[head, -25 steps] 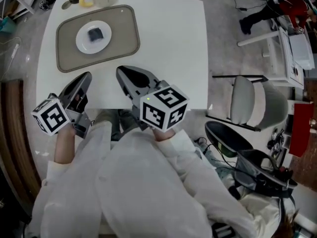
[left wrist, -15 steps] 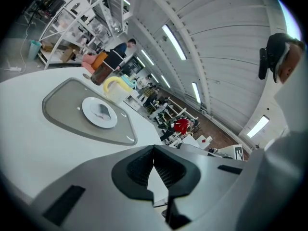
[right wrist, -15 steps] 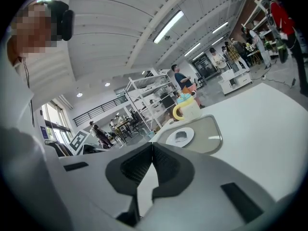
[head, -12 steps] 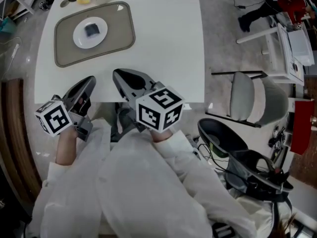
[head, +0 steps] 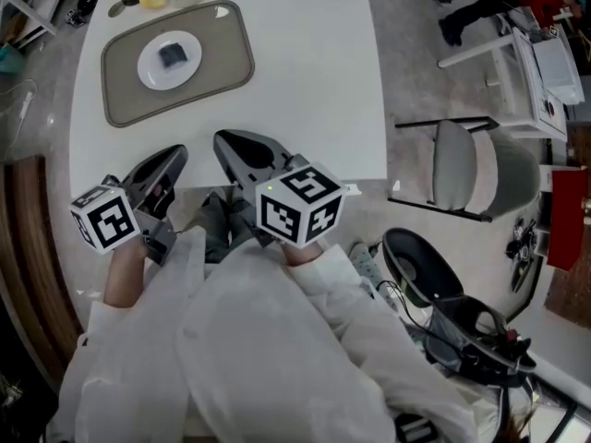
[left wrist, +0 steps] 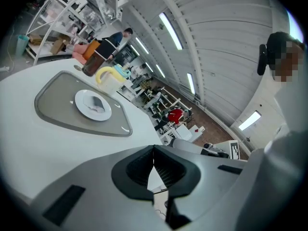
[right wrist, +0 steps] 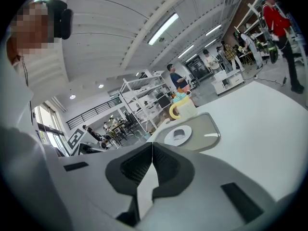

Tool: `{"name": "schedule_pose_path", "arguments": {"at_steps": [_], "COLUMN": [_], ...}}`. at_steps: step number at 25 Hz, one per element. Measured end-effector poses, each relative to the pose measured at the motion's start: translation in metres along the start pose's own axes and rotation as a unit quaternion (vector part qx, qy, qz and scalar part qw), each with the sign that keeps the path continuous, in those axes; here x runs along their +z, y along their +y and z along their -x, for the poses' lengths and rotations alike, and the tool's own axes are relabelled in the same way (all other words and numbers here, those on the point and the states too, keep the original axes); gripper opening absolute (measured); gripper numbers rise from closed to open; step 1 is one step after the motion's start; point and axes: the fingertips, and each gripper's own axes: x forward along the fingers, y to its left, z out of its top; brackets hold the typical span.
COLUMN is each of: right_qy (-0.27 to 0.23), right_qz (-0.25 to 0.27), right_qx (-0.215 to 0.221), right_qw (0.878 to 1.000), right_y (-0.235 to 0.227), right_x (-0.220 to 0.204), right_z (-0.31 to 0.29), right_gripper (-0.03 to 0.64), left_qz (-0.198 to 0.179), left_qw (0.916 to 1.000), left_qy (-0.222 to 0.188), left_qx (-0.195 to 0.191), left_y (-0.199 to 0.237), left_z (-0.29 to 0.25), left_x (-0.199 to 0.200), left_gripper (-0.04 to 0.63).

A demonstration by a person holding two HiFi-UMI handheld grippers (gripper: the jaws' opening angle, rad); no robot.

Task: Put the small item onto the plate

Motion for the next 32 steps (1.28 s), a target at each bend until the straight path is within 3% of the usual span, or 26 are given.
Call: {"name": "schedule_pose_path", "arguments": {"at_steps": [7,23,32], "right_qy": [-0.013,-0.02,-0.011], "right_qz": [0.016,0.09,0.105], "right_qx": [-0.025,-0.043,-0.044], "right_qw": [0.999,0.995,0.993], "right_y": [0.003,0.012,0.007], "right_x": [0.0,0.026,0.03], "right_z": [-0.007,-0.007,-0.009], "right_gripper": [0.017,0.017,0.015], "left_qz": [-0.046,-0.095,-0.095], "left_qw": [0.9979,0.9949,0.9953], "left_qy": [0.042,0.018,0.007], "left_qx": [0.02,0.028,0.019], "left_y": [0.0,-0.012,-0.014], "left_z": [-0.003,-0.011,-0.014], "left_x": [-0.01,0.018,0.027], "left_gripper": [0.011,0.011,0.011]}}
